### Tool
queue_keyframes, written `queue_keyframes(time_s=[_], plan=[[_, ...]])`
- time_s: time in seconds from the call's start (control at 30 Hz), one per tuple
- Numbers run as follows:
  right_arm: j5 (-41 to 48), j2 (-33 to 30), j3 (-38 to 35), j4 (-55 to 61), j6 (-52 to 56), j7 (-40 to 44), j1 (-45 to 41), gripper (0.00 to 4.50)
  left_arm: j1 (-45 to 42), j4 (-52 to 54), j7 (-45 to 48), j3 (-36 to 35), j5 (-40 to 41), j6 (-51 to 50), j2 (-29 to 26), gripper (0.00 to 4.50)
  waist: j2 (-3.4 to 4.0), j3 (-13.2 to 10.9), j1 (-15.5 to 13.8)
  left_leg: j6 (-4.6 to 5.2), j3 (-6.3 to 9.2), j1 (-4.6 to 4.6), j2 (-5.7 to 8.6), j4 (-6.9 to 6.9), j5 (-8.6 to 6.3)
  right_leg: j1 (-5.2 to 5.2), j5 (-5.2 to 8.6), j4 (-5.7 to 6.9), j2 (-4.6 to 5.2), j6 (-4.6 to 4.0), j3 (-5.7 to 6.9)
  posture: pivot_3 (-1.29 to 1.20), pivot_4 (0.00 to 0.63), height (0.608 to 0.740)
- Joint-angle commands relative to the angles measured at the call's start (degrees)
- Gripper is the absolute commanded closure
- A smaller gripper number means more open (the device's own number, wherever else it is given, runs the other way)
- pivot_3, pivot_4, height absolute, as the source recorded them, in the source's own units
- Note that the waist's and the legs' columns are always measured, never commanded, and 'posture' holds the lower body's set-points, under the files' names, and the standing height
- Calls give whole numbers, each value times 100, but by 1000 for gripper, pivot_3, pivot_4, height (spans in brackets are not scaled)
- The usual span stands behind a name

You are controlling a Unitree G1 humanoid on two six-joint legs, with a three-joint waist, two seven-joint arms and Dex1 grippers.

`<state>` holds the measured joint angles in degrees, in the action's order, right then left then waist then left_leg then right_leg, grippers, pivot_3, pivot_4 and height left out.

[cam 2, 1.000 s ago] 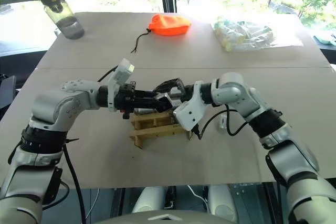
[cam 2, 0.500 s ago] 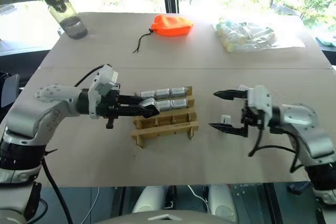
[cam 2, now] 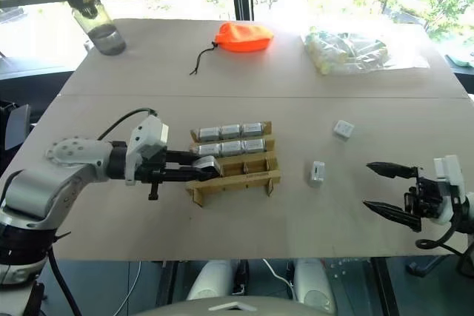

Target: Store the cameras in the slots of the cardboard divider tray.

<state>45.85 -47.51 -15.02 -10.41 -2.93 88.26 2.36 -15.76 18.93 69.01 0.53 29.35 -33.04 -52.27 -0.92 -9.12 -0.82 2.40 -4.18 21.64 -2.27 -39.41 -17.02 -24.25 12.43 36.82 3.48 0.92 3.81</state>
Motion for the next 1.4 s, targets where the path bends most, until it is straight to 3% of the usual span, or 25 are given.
queue_keyframes(time_s=[0.03, 0.33, 0.5, 0.83, 1.0, 1.03, 1.17, 1.4], plan=[[222, -228, 205, -124, -559, 424, -134, 0, -51, -15, 13, -22, -105, 231, -33, 3750, 0, 0, -4, 0, 1, 3, 0, 0, 0, 0, 0, -1, 1, 0, 0, 0, 150, 726], [368, -543, 710, -428, -904, 424, -376, 0, -98, -241, 38, 158, -488, 725, 57, 3750, -1, 0, -6, 0, -2, 6, 5, -1, 0, 0, 0, -6, 10, 1, 3, 0, 150, 726], [414, -607, 797, -449, -890, 424, -396, 0, -305, -640, 279, 568, -1021, 1310, 10, 3750, -1, 0, -9, 0, -3, 3, 5, -2, 0, 2, -1, -4, 9, 2, 8, 0, 150, 726], [456, -685, 751, -410, -921, 424, -279, 0, -849, -1371, 800, 859, -1247, 1803, 108, 3750, -1, 0, -4, 1, -5, 3, 4, -2, 0, 2, -1, -4, 6, 1, 8, 0, 150, 726], [463, -680, 744, -368, -936, 424, -237, 0, -884, -1390, 995, 942, -1312, 1811, 90, 1459, -1, 0, -4, 1, -6, 3, 4, -3, 0, 2, -1, -4, 7, 2, 7, 0, 150, 726], [461, -676, 738, -363, -934, 424, -239, 0, -893, -1386, 997, 928, -1306, 1812, 111, 712, -1, 0, -4, 1, -6, 3, 4, -3, 0, 2, -1, -4, 7, 2, 7, 0, 150, 726], [217, -559, 547, -298, -799, 249, -175, 0, -979, -1203, 755, 676, -1125, 1748, 329, 188, -1, 0, -22, 1, -3, 3, 4, -4, 0, 2, -1, -1, 8, 2, 9, 0, 150, 726], [210, 146, 37, 1966, 445, -2149, 961, 0, -408, 194, 345, -252, 425, 63, 173, 188, 1, 1, -5, -1, 8, 13, 0, -3, 0, 0, -1, 2, 19, 2, 1, 0, 150, 726]])
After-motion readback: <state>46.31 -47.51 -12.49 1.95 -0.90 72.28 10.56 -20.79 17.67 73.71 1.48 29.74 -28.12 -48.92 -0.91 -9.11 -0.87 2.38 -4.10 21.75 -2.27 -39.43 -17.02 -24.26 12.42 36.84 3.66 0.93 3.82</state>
